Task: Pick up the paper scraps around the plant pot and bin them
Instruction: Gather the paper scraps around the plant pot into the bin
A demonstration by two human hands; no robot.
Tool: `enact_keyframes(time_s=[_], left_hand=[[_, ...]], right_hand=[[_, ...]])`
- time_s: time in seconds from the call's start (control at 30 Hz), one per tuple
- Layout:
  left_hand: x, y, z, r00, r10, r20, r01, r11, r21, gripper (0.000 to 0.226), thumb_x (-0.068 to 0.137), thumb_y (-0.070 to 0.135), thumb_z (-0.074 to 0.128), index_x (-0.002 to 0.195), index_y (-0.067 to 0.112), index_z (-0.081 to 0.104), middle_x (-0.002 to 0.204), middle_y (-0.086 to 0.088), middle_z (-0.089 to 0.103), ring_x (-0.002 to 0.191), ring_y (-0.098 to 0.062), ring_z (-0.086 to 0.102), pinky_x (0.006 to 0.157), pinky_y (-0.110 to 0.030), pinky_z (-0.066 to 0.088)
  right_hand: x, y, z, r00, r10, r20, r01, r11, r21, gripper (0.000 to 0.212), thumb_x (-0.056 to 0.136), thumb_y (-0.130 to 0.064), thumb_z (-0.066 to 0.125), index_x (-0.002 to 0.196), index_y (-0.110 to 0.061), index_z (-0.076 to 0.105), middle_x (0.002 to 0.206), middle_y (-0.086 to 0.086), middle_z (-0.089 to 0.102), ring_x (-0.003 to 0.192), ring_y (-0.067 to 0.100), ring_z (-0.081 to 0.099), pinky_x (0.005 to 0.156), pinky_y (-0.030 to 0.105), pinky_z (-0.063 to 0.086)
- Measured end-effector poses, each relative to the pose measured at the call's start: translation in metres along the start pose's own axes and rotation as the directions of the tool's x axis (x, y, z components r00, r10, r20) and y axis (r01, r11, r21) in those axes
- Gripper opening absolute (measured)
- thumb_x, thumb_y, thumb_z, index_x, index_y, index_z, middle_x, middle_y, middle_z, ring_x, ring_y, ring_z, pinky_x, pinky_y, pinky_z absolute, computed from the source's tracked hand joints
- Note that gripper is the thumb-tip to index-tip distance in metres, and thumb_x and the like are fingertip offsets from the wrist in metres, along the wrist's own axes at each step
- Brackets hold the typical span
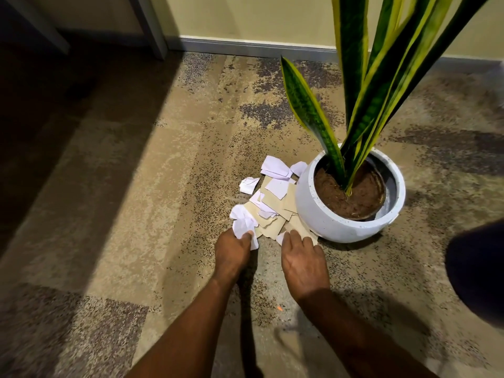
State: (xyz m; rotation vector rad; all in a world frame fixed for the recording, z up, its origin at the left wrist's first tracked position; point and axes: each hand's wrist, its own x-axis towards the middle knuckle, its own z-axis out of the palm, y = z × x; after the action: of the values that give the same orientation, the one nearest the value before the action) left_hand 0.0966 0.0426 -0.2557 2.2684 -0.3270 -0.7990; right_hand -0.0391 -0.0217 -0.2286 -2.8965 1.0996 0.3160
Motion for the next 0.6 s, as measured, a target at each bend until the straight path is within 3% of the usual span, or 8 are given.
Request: enact_keyframes(time_s=[0.07,0.13,0.23,0.4,0.6], left_hand=[[-0.007,-0.001,-0.006,0.999,-0.039,-0.016,0.039,0.999,0.003,0.035,0.091,0.029,0.063,0.112,0.0,0.066,0.106,-0.015,0.071,0.091,-0.03,0.066,0.072,-0.027,0.048],[-0.018,0.002,-0.014,0.992,-0.108,-0.065,0.109,0.994,0.019,0.037,0.091,0.03,0.064,0.108,-0.003,0.066,0.103,-0.016,0.07,0.085,-0.029,0.064,0.068,-0.028,0.046],[-0.042,0.012,-0.028,0.988,-0.113,-0.102,0.118,0.992,0.039,0.033,0.089,0.032,0.066,0.095,0.0,0.069,0.09,-0.015,0.071,0.072,-0.026,0.061,0.061,-0.027,0.041],[-0.087,0.047,-0.052,0.996,-0.077,-0.052,0.074,0.995,-0.069,0.031,0.085,0.035,0.07,0.072,0.007,0.067,0.065,-0.009,0.067,0.061,-0.028,0.063,0.057,-0.038,0.049],[-0.137,0.127,-0.077,0.997,0.058,0.058,-0.048,0.985,-0.166,0.042,0.084,0.037,0.071,0.056,0.011,0.053,0.048,0.003,0.046,0.046,-0.011,0.039,0.051,-0.029,0.031]], right_hand=[[-0.006,0.001,-0.009,0.999,0.016,-0.039,-0.014,0.999,0.05,0.023,0.082,-0.004,0.056,0.103,-0.01,0.062,0.087,0.009,0.063,0.073,0.026,0.057,0.062,0.038,0.048],[-0.011,0.002,-0.022,0.998,0.039,-0.045,-0.035,0.995,0.097,0.024,0.077,-0.007,0.069,0.1,-0.012,0.063,0.08,0.007,0.065,0.071,0.026,0.057,0.061,0.037,0.047],[-0.019,0.002,-0.044,0.996,0.075,-0.044,-0.069,0.989,0.132,0.031,0.074,-0.006,0.072,0.102,-0.014,0.063,0.08,0.006,0.066,0.073,0.026,0.058,0.063,0.039,0.047],[-0.037,0.012,-0.108,0.989,0.135,-0.058,-0.119,0.969,0.219,0.034,0.072,-0.016,0.079,0.103,-0.017,0.067,0.085,0.001,0.07,0.078,0.021,0.061,0.069,0.036,0.051],[-0.063,0.055,-0.184,0.935,0.27,-0.231,-0.173,0.914,0.368,0.025,0.082,-0.015,0.068,0.106,-0.018,0.068,0.093,-0.002,0.07,0.083,0.02,0.06,0.071,0.034,0.05]])
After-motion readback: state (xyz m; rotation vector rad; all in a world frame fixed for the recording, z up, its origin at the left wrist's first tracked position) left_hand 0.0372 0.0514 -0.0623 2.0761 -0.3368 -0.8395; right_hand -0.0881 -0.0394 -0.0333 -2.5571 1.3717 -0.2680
